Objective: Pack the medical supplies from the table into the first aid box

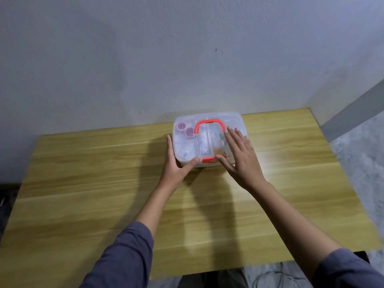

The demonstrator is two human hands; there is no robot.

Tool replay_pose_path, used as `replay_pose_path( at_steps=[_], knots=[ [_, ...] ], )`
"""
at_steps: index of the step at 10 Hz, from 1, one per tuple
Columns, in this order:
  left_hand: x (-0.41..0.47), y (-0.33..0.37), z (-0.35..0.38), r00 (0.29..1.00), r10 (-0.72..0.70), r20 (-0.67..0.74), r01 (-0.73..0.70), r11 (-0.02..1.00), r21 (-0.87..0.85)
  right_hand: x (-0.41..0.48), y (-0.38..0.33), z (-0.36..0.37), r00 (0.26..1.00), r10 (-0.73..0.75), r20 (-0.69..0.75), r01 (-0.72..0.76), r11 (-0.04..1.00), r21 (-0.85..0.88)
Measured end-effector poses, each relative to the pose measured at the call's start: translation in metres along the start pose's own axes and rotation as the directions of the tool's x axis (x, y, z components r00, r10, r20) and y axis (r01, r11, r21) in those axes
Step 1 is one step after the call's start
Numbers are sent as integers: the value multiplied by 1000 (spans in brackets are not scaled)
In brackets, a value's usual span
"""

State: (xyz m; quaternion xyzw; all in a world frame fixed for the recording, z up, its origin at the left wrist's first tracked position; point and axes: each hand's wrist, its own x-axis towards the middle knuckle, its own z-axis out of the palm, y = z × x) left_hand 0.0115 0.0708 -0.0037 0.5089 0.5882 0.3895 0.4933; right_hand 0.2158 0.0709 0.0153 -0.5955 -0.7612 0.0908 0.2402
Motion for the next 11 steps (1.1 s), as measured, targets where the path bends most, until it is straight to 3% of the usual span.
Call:
replay_pose_path(
  at_steps=[1, 2, 3, 8, 9, 10, 11],
  knots=[
    [8, 10, 2, 999, 30, -12, -30, 1000, -4, 6, 1, -5, 964, 264, -42, -236, 915, 328],
    [17, 15, 3, 998, 60, 1, -60, 998, -22, 10, 3, -4, 899, 431, 73, -403, 751, 523],
    [28, 21, 2, 991, 128, 45, -125, 991, -51, 19, 11, -2, 881, 455, 130, -431, 657, 618],
    [71, 24, 1, 995, 27, 101, -22, 998, -57, 59, 28, -6, 884, 423, 199, -441, 614, 655],
    [66, 29, 0, 991, -22, 131, 21, 1000, 6, 58, 25, -13, 884, 408, 227, -454, 634, 626],
    [73, 35, -3, 996, -61, 58, 48, 978, 205, 67, 23, -28, 877, 392, 278, -478, 651, 590],
    [36, 32, -5, 998, -42, 47, 20, 917, 398, 47, 28, -31, 876, 395, 276, -478, 783, 398]
  ],
)
